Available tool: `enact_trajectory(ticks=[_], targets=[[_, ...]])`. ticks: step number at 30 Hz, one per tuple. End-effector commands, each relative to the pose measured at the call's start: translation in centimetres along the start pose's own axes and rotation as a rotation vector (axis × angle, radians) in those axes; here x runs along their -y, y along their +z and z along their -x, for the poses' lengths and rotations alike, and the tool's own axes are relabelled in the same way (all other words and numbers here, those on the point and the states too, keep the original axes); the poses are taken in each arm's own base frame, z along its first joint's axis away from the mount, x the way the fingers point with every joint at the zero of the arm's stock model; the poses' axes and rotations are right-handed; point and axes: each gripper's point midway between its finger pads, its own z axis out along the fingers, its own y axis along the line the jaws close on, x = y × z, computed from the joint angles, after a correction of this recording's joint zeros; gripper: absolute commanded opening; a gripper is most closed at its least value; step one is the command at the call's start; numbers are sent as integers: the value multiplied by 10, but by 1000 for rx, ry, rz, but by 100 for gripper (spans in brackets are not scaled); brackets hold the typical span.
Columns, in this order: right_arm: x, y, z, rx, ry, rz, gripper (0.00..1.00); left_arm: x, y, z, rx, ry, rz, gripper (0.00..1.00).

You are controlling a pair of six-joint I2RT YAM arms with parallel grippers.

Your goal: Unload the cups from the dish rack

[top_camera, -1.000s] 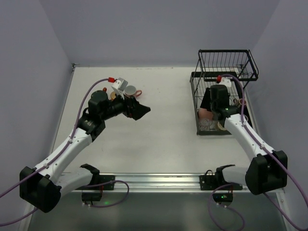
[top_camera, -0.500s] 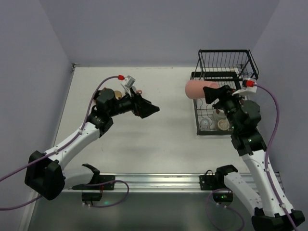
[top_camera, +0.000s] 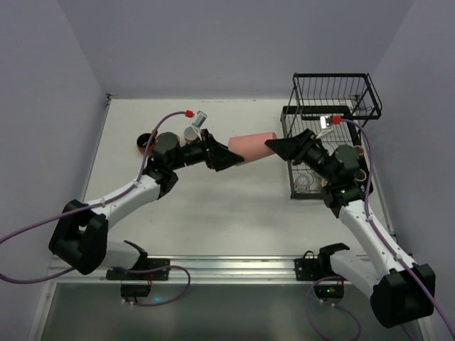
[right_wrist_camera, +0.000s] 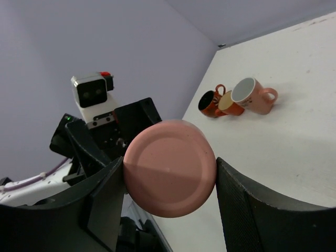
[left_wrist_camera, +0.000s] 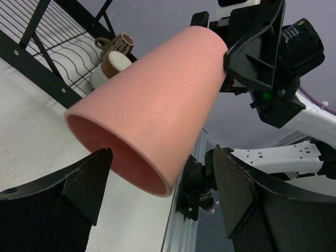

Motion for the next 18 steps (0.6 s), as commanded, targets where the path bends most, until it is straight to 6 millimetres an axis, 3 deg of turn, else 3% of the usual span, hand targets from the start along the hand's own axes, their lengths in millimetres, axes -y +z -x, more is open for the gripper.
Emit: enact_trajectory(ticks=[1, 4, 5, 7, 8, 9, 10, 11, 12, 13, 15, 16, 18], targets=[[-28, -1, 0, -18, 15, 134, 31, 17, 6, 10, 47, 26, -95, 83], [-17, 3, -7, -42, 38, 113, 31, 19, 9, 11, 60, 14, -125, 55], [-15, 3, -8, -43, 43, 108, 31, 20, 9, 13, 68, 14, -124, 37], [-7, 4, -12, -47, 57, 85, 31, 20, 9, 15, 81, 20, -113, 21], [-4, 4, -13, -46, 58, 77, 32, 21, 8, 21, 102, 46, -97, 7], [-1, 4, -14, -45, 55, 68, 41, 18, 8, 23, 108, 57, -75, 0], [3, 3, -16, -50, 50, 48, 49, 9, 8, 18, 85, 37, -22, 0], [6, 3, -15, -43, 42, 31, 59, 9, 8, 30, 108, 102, 17, 0], [9, 3, -14, -42, 29, 16, 76, 4, 7, 33, 105, 129, 62, 0], [10, 0, -15, -48, 0, -5, 83, -15, 2, 21, 43, 95, 169, 0], [15, -2, -9, -22, -37, -56, 92, -25, -6, 40, 61, 212, 315, 0], [20, -5, -9, -27, -70, -90, 96, -47, -20, 31, 10, 231, 449, 0], [24, -11, -4, -7, -122, -136, 98, -65, -46, 19, -94, 225, 619, 0]])
